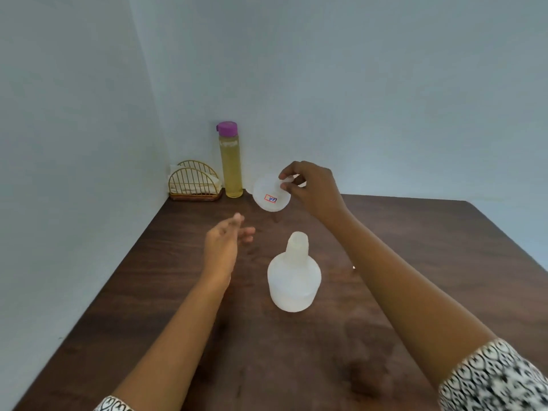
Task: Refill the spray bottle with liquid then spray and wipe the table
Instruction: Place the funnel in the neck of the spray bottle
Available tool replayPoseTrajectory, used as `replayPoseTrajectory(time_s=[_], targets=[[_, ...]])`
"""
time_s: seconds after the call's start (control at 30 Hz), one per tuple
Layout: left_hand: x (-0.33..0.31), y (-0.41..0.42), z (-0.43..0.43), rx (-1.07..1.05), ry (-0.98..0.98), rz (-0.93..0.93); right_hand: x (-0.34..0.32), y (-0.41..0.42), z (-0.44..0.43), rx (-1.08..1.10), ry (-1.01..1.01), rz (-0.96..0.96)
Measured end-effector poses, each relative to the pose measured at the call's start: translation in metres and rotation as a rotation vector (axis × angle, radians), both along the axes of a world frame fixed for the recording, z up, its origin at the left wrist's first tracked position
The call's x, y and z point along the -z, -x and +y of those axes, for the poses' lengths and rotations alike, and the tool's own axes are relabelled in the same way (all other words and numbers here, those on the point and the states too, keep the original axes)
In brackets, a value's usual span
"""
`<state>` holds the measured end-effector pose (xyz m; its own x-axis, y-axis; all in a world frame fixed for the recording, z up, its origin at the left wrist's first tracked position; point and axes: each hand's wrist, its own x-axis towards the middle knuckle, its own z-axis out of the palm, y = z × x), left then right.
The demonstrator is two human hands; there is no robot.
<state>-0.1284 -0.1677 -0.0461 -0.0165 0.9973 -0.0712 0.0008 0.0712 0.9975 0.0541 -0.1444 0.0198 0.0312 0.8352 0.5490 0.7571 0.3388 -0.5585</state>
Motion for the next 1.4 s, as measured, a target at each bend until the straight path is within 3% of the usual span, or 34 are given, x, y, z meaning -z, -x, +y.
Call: replayPoseTrajectory(time_s=[0.2,0.33,0.43,0.57,0.7,0.8,0.97,1.4], targets=[[-0.073,-0.003,-0.014,0.221,0.158,-0.409,-0.023,0.008,-0.071,-0.077,-0.401,-0.148],[-0.090,-0.013,-0.036,0.228,0.127,-0.572,-0.017,0.015,-0.099,-0.077,-0.519,-0.394],[-0.091,-0.015,-0.047,0.192,0.109,-0.651,-0.008,0.019,-0.111,-0.090,-0.534,-0.442],[-0.088,-0.017,-0.051,0.221,0.046,-0.638,-0.002,0.018,-0.120,-0.139,-0.417,-0.224],[-0.089,-0.015,-0.051,0.303,-0.048,-0.589,-0.016,0.023,-0.132,-0.135,-0.077,0.394],[-0.090,-0.015,-0.046,0.359,-0.153,-0.481,-0.028,0.018,-0.126,-0.094,0.074,0.616],[-0.095,-0.013,-0.039,0.510,-0.280,-0.356,-0.043,0.003,-0.119,-0.252,0.338,0.730],[-0.078,-0.011,-0.046,0.492,-0.278,-0.224,-0.023,-0.006,-0.122,-0.228,0.288,0.730]])
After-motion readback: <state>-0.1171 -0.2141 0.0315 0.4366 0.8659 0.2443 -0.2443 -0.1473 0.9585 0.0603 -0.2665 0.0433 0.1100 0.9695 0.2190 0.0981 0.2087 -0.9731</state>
